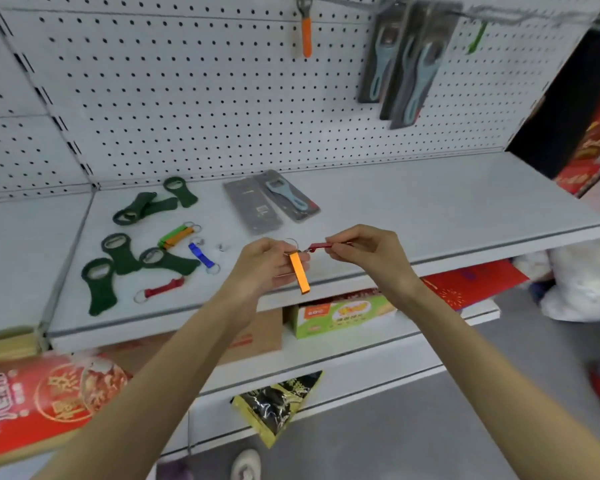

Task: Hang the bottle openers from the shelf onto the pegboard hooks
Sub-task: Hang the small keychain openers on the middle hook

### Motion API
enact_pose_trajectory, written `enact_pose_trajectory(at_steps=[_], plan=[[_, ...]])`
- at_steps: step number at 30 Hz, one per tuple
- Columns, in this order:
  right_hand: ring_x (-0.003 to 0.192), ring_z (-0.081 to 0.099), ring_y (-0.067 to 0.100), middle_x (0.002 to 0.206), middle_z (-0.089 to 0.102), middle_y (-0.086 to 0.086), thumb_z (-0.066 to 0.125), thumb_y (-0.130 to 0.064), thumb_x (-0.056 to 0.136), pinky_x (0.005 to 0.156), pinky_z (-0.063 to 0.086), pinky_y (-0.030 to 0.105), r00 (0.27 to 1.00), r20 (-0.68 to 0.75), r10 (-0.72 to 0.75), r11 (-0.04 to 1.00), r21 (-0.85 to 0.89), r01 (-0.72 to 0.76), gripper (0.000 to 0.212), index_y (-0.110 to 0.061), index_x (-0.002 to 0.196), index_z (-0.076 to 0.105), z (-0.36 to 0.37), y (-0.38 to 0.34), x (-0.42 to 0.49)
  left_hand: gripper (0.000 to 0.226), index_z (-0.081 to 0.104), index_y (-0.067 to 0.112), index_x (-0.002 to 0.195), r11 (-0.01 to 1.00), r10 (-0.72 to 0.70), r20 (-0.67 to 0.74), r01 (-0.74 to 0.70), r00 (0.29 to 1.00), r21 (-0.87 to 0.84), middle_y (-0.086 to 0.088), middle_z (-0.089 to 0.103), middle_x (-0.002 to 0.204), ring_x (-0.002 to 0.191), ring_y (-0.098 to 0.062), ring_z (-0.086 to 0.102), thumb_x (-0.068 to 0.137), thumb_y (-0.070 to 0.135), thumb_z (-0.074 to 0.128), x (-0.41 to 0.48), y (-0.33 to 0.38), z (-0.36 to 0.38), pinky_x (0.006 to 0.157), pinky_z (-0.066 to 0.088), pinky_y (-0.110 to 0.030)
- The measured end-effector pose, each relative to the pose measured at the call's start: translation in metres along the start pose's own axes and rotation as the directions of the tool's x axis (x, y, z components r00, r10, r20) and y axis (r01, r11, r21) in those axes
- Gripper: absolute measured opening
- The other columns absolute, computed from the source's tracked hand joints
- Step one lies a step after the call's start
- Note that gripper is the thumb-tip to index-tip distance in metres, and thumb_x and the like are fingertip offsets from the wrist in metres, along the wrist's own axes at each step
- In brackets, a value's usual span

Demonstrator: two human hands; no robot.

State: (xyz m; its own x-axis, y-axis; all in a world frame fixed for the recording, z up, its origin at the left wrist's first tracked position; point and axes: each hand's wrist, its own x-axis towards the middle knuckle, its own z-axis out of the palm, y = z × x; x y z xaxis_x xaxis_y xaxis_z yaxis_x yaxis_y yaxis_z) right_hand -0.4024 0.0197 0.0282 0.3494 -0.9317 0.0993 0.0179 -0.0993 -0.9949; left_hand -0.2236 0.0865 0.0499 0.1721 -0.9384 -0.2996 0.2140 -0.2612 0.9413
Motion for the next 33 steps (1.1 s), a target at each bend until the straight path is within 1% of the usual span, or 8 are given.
enact_pose_trajectory(at_steps=[6, 8, 11, 13, 16, 20, 25, 33], plan=[[0.085, 0.072, 0.021, 0.087, 0.075, 0.011, 0.069, -0.002, 0.084, 0.077, 0.054, 0.022, 0.999, 0.004, 0.042, 0.999, -0.032, -0.042, 0.013, -0.014, 0.080, 0.073, -0.057, 0.004, -0.064, 0.010, 0.058, 0.007, 0.097, 0.995, -0.025, 0.041, 0.029, 0.999, -0.100, -0.014, 0.074, 0.099, 0.090, -0.022, 0.072, 0.097, 0.010, 0.048, -0.037, -0.045, 0.065, 0.075, 0.059, -0.026], [0.083, 0.072, 0.020, 0.087, 0.074, 0.012, 0.068, 0.001, 0.083, 0.077, 0.054, 0.023, 0.998, -0.015, 0.054, 0.997, -0.047, -0.054, 0.013, -0.011, 0.083, 0.071, -0.074, 0.007, -0.084, 0.011, 0.059, 0.009, 0.095, 0.992, -0.012, 0.060, 0.019, 0.998, -0.121, -0.014, 0.073, 0.102, 0.094, -0.022, 0.072, 0.098, 0.011, 0.048, -0.048, -0.061, 0.085, 0.082, 0.057, -0.029], [0.083, 0.070, 0.013, 0.093, 0.072, 0.010, 0.067, 0.006, 0.082, 0.070, 0.052, 0.017, 0.997, -0.031, 0.069, 0.997, -0.036, -0.070, 0.017, -0.008, 0.091, 0.069, -0.098, 0.011, -0.114, 0.015, 0.060, 0.011, 0.091, 0.989, -0.010, 0.069, 0.020, 0.998, -0.150, -0.012, 0.072, 0.107, 0.089, -0.020, 0.073, 0.099, 0.012, 0.047, -0.064, -0.084, 0.111, 0.079, 0.057, -0.027], [0.084, 0.069, 0.008, 0.094, 0.072, 0.005, 0.067, 0.007, 0.081, 0.067, 0.050, 0.013, 0.996, -0.031, 0.080, 0.997, -0.021, -0.080, 0.021, -0.007, 0.097, 0.068, -0.111, 0.012, -0.132, 0.017, 0.060, 0.011, 0.089, 0.990, -0.004, 0.080, 0.016, 0.997, -0.139, -0.011, 0.070, 0.110, 0.084, -0.018, 0.073, 0.099, 0.012, 0.046, -0.074, -0.096, 0.126, 0.075, 0.058, -0.026], [0.091, 0.069, 0.013, 0.098, 0.071, 0.008, 0.068, 0.005, 0.080, 0.075, 0.053, 0.020, 0.992, -0.039, 0.121, 0.992, -0.016, -0.121, 0.026, -0.008, 0.102, 0.068, -0.131, 0.018, -0.153, 0.019, 0.061, 0.011, 0.087, 0.995, 0.005, 0.084, 0.004, 0.996, -0.104, -0.007, 0.069, 0.106, 0.082, -0.016, 0.073, 0.099, 0.012, 0.047, -0.086, -0.107, 0.145, 0.067, 0.057, -0.022], [0.095, 0.070, 0.023, 0.098, 0.073, 0.008, 0.068, 0.006, 0.079, 0.083, 0.055, 0.029, 0.987, -0.057, 0.149, 0.989, -0.002, -0.150, 0.031, -0.015, 0.101, 0.069, -0.150, 0.023, -0.169, 0.020, 0.063, 0.012, 0.088, 0.999, 0.019, 0.105, -0.014, 0.994, -0.045, -0.002, 0.073, 0.105, 0.087, -0.019, 0.073, 0.099, 0.013, 0.047, -0.095, -0.111, 0.161, 0.078, 0.056, -0.027], [0.089, 0.069, 0.017, 0.090, 0.073, 0.003, 0.072, 0.000, 0.075, 0.078, 0.054, 0.026, 0.988, -0.062, 0.144, 0.990, 0.019, -0.143, 0.029, -0.015, 0.100, 0.071, -0.159, 0.027, -0.180, 0.020, 0.067, 0.004, 0.100, 0.998, 0.047, 0.142, -0.052, 0.989, 0.034, -0.003, 0.073, 0.107, 0.092, -0.022, 0.072, 0.098, 0.016, 0.051, -0.100, -0.109, 0.173, 0.088, 0.054, -0.034], [0.078, 0.064, 0.019, 0.088, 0.067, 0.014, 0.067, -0.002, 0.086, 0.081, 0.056, 0.033, 0.978, -0.103, 0.179, 0.980, 0.111, -0.168, 0.017, -0.006, 0.101, 0.072, -0.165, 0.033, -0.184, 0.019, 0.069, 0.007, 0.096, 0.986, 0.089, 0.206, -0.115, 0.974, 0.118, -0.010, 0.072, 0.106, 0.088, -0.021, 0.073, 0.097, 0.011, 0.050, -0.100, -0.100, 0.185, 0.082, 0.057, -0.028]])
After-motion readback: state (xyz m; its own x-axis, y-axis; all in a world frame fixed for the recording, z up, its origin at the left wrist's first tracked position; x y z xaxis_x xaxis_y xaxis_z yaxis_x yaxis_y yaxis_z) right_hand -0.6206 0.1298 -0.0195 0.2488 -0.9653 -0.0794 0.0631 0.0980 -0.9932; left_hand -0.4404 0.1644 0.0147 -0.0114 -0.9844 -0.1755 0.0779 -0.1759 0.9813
